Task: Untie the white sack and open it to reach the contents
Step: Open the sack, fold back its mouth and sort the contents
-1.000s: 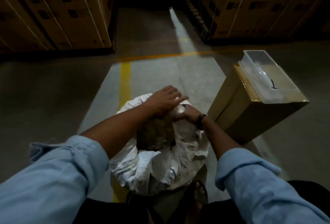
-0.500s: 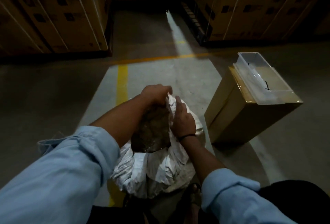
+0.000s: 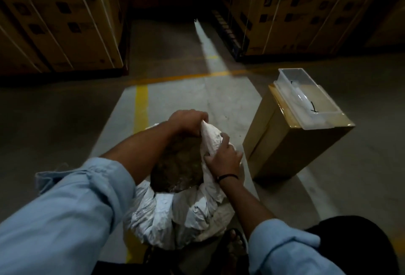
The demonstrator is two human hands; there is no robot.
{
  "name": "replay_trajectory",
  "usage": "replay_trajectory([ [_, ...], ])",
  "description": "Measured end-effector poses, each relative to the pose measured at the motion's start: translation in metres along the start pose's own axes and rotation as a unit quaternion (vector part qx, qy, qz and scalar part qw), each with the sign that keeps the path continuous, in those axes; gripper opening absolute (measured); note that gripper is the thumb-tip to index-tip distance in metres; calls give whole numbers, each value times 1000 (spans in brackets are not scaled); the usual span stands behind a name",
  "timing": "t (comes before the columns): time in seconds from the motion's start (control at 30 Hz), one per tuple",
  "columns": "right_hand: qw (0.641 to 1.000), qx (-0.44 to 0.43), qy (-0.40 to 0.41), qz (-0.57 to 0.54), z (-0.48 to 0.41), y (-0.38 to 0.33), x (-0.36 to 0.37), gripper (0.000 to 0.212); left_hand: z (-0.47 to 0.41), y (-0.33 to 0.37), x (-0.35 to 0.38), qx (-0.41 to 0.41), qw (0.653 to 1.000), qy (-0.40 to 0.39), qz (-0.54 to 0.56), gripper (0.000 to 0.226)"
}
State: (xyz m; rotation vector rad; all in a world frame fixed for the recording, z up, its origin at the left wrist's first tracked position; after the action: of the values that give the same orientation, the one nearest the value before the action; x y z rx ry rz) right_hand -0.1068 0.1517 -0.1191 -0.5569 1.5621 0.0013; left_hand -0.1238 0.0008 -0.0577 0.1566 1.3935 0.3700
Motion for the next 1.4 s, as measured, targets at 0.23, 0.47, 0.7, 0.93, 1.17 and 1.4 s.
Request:
replay_trajectory([
  [0.23,938,-4,-160,-309,-23,4,-2,65,-5,13,-21,145,953,111,-242,37],
  [0.47,945,-2,-189,-266,-26,3,-5,87,16,49,28,216,963,27,-161,53],
  [0.7,970,-177,164,26,51,-28,-19,65,-12,6,33,-39,976,-213,32,45],
  [0.93,977,-210,24,-8,15,-11,-15,78,-4,25,29,182,972,-21,-148,75],
  [1.17,951,-35,-72,-300,0,22,-7,89,20,1,69,108,989,-61,-82,87],
  [1.4,973,119,-6,-196,49,14,-2,75,-18,-1,42,-82,975,-178,109,35],
])
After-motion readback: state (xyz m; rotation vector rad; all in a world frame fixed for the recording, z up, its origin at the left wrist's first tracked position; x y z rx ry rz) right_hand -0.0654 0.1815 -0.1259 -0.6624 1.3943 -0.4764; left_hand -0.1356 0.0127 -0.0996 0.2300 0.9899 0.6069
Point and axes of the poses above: each hand's wrist, its own z-axis away from the middle knuckle, its own x-axis out of the palm, y = z × x, the point moved 8 cm from there along -z, towards the middle knuckle, and after that the axes turned 11 degrees about z, right-handed, at the moved point
